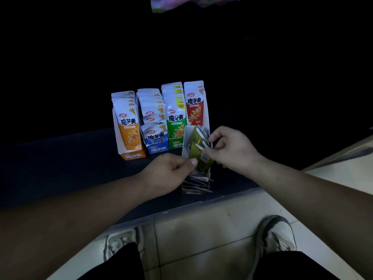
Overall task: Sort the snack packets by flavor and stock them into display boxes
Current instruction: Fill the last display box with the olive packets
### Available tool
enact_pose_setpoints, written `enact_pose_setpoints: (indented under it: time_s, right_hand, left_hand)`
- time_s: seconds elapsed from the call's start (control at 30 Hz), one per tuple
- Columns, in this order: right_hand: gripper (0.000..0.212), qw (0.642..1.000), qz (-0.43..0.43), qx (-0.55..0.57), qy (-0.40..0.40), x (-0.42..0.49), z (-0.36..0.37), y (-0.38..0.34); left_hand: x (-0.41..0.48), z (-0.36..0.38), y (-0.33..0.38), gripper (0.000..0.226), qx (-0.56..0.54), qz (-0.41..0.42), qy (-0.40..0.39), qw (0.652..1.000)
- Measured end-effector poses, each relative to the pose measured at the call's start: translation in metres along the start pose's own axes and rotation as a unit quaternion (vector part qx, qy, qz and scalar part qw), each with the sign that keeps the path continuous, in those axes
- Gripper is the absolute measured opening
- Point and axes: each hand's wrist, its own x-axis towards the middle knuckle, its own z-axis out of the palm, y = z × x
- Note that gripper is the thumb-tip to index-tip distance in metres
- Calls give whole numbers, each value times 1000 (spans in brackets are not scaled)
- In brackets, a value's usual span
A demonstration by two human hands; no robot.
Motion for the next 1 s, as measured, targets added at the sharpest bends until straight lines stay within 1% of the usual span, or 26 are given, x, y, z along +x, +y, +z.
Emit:
enact_pose_setpoints:
  time_s: [0.07, 0.1, 0.17, 0.23, 0.27, 0.37, 0.43, 0.5, 0.57, 0.67, 0.73, 0.8, 0.83, 0.93, 1.0]
  right_hand:
    - [21, 999, -23, -22, -5, 0, -2, 0]
    - [19, 999, -31, -34, -12, -1, -3, 0]
    - [18, 997, -49, -59, -26, -2, -4, 1]
    - [19, 995, -63, -74, -31, -3, -2, 3]
    - [21, 995, -66, -72, -34, -4, -1, 4]
    - [26, 995, -84, -31, -45, -8, -1, 2]
    - [30, 993, -98, 12, -66, -12, -4, -5]
    - [21, 989, -100, 54, -92, -17, -9, -10]
    - [13, 987, -87, 83, -104, -20, -11, -10]
    - [15, 987, -51, 102, -117, -24, -11, -6]
    - [15, 985, -29, 118, -124, -24, -11, -5]
    - [12, 984, 5, 142, -104, -22, -11, -7]
    - [11, 987, 15, 135, -83, -19, -11, -8]
    - [10, 999, 11, 50, -6, -10, -11, -8]
    - [24, 998, 41, 46, 12, -6, -12, -7]
  left_hand:
    - [2, 0, 2, 18, -12, -10, 19, 1000]
    - [2, 1, 5, 10, -20, -22, 25, 999]
    - [4, 0, 10, 26, -61, -57, 34, 996]
    - [8, -1, 14, 32, -135, -88, 50, 986]
    - [10, -2, 16, 30, -165, -104, 60, 979]
    - [13, -1, 24, 12, -232, -149, 86, 957]
    - [15, -3, 28, 28, -264, -177, 84, 945]
    - [16, -7, 33, 39, -270, -204, 61, 939]
    - [16, -9, 36, 34, -269, -223, 43, 936]
    - [16, -9, 37, 19, -284, -237, 37, 928]
    - [17, -8, 35, 19, -303, -238, 44, 922]
    - [20, -9, 34, 24, -304, -230, 51, 923]
    - [21, -11, 34, 25, -299, -225, 59, 925]
    - [20, -19, 33, 27, -278, -204, 112, 932]
    - [16, -25, 32, 28, -267, -186, 138, 936]
